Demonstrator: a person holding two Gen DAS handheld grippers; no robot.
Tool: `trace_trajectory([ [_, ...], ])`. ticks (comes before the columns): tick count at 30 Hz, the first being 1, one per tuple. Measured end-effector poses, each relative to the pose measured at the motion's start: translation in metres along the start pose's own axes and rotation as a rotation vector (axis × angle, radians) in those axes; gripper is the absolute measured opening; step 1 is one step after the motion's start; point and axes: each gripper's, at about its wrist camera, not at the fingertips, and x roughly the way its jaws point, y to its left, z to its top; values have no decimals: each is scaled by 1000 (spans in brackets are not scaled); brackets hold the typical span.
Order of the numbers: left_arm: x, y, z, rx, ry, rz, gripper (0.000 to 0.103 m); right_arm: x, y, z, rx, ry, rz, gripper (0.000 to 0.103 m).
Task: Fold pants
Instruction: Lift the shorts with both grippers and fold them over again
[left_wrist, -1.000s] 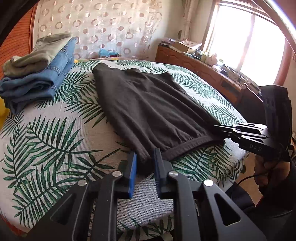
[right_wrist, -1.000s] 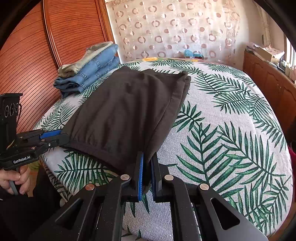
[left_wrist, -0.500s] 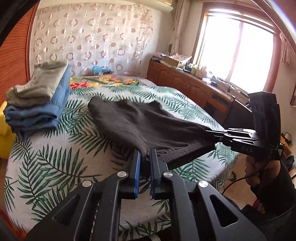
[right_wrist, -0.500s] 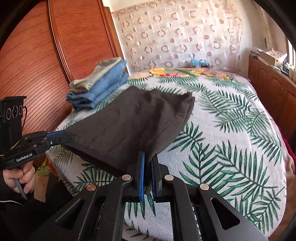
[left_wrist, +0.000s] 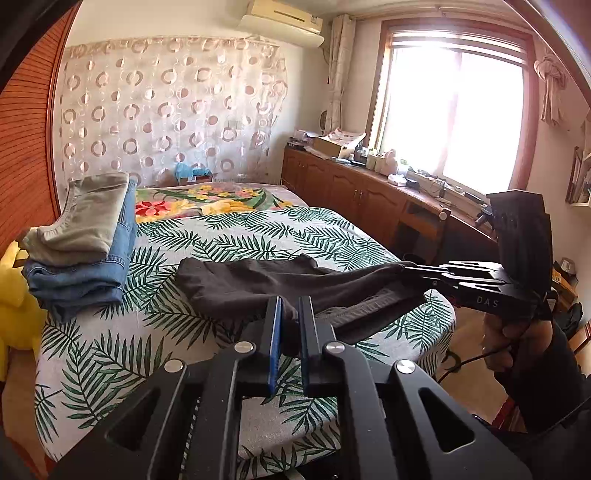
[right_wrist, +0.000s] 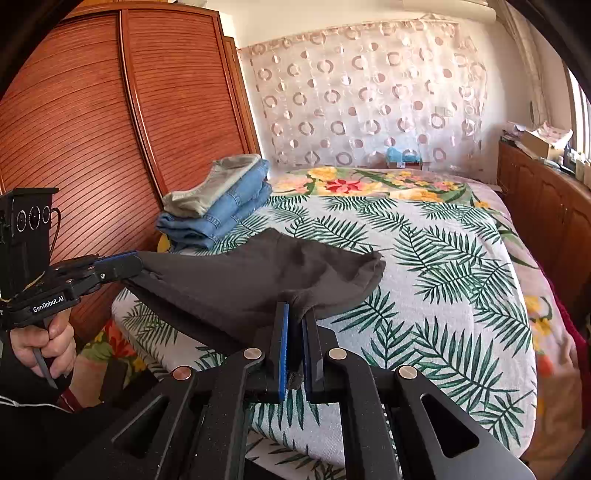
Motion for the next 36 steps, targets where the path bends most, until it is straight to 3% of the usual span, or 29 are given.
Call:
trace_trajectory([
  [7, 34, 16, -3, -28, 42, 13, 10, 14, -5, -1, 17, 24, -15, 6],
  [17, 51, 29, 24, -21, 15, 42, 10, 56, -12, 26, 30, 34, -54, 6],
  [25, 52, 32, 54, 3, -27, 54, 10, 63, -6, 53, -9, -8, -73, 6],
  [36, 103, 53, 48, -33, 35, 106, 10, 118, -23, 61, 46, 41, -64, 6],
])
